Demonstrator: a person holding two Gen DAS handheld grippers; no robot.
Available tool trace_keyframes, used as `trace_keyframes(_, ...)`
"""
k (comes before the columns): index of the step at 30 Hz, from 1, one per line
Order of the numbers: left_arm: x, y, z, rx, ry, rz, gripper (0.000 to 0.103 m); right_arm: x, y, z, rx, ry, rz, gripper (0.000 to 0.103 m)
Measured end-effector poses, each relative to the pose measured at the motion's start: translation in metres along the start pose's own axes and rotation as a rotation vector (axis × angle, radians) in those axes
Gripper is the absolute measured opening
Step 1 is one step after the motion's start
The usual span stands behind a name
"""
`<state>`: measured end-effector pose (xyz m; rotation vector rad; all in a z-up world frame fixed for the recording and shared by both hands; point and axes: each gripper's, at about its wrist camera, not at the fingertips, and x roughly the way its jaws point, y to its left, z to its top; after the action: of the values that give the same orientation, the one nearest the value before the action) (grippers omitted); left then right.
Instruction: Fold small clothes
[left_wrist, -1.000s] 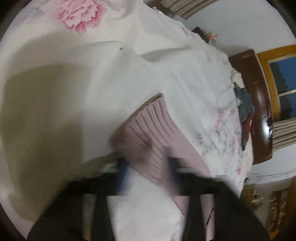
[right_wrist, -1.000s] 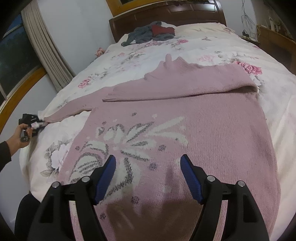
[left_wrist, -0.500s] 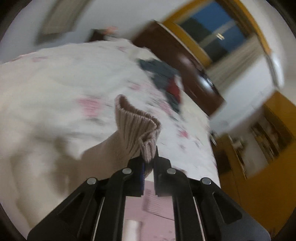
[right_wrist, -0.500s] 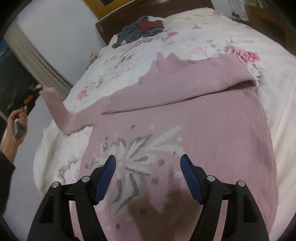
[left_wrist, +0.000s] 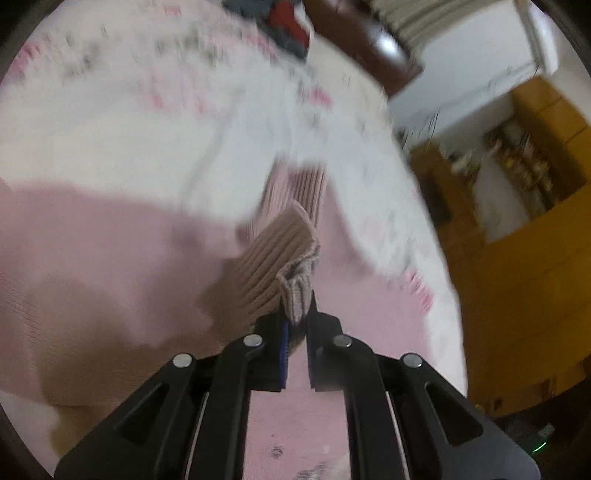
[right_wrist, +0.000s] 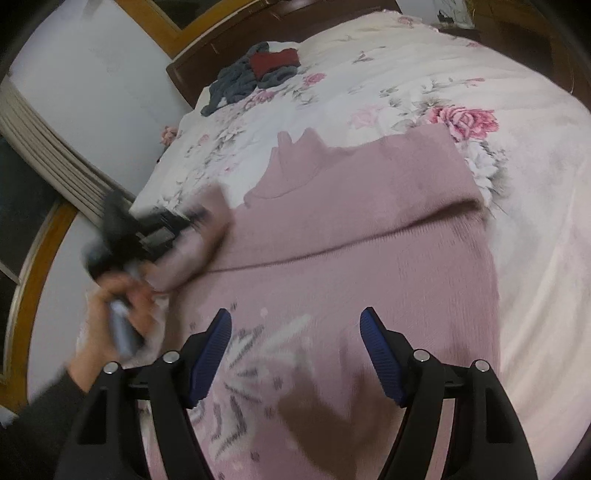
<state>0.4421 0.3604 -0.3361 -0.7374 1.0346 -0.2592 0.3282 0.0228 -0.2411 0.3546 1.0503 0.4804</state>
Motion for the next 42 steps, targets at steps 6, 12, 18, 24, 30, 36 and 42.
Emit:
trace_keyframes(6, -0.060, 0.026, -0.057, -0.033, -0.235, -0.074, 0.085, 0.054, -0.009, 0.054, 0.181, 0.125, 0.190, 0.079)
trace_keyframes(12, -0.095, 0.053, -0.096, -0.048, -0.266, -0.129, 0.090, 0.158, -0.004, 0.098, 0.334, 0.299, 0.330, 0.065)
trace_keyframes(18, -0.089, 0.058, -0.080, -0.095, -0.242, -0.229, 0.090, 0.218, 0.011, 0.104, 0.316, 0.401, 0.240, 0.061)
trace_keyframes(24, -0.091, 0.076, -0.082, -0.189, -0.242, -0.294, 0.089, 0.236, 0.032, 0.107, 0.268, 0.437, 0.216, 0.033)
trace_keyframes(30, -0.110, 0.085, -0.083, -0.210, -0.310, -0.291, 0.089, 0.184, 0.050, 0.142, 0.158, 0.359, 0.217, 0.006)
trace_keyframes(36, -0.145, 0.104, -0.079, -0.280, -0.401, -0.330, 0.088, 0.093, 0.041, 0.194, 0.053, 0.207, 0.168, 0.006)
trace_keyframes(42, -0.166, 0.106, -0.072, -0.292, -0.447, -0.335, 0.088, 0.037, -0.024, 0.213, 0.058, 0.135, 0.056, 0.006)
